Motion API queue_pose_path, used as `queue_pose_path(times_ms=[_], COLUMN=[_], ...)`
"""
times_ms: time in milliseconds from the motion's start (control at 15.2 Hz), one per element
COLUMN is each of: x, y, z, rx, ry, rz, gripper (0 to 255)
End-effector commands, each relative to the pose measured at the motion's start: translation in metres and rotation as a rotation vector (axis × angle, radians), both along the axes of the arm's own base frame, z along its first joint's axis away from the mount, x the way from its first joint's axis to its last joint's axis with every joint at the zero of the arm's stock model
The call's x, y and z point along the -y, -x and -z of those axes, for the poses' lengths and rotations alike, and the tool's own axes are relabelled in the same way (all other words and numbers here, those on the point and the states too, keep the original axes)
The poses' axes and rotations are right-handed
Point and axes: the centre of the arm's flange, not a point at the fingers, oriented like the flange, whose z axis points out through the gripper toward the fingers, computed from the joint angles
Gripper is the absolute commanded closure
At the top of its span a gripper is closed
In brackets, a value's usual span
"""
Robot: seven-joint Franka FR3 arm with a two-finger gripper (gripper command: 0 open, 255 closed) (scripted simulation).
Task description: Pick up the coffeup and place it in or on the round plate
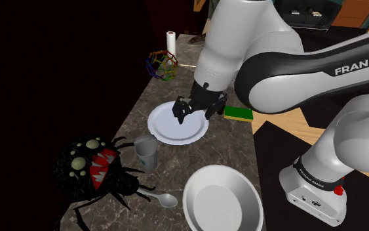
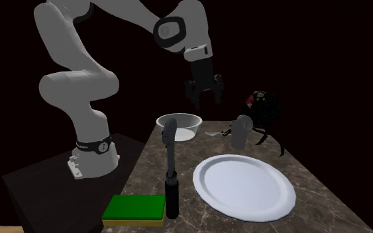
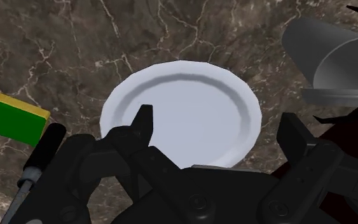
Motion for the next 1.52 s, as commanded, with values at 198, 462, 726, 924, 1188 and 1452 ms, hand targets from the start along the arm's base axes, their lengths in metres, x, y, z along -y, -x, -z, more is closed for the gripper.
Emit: queue_pose_path(times_ms=[198,462,726,924,1188,1452], x=[-0.058,-0.102,-0.116,-0.117,-0.117,-0.117], y=[-0.013,-0.028,-0.036,-0.041,-0.044,-0.045], z=[0.031,0.054,0.071,0.087,0.1,0.1], rx=[0.031,0.055,0.063,0.063,0.063,0.063], ry=[-0.017,-0.027,-0.03,-0.03,-0.03,-0.03], rz=[0.064,0.113,0.129,0.129,0.129,0.129], gripper=[0,0,0,0,0,0])
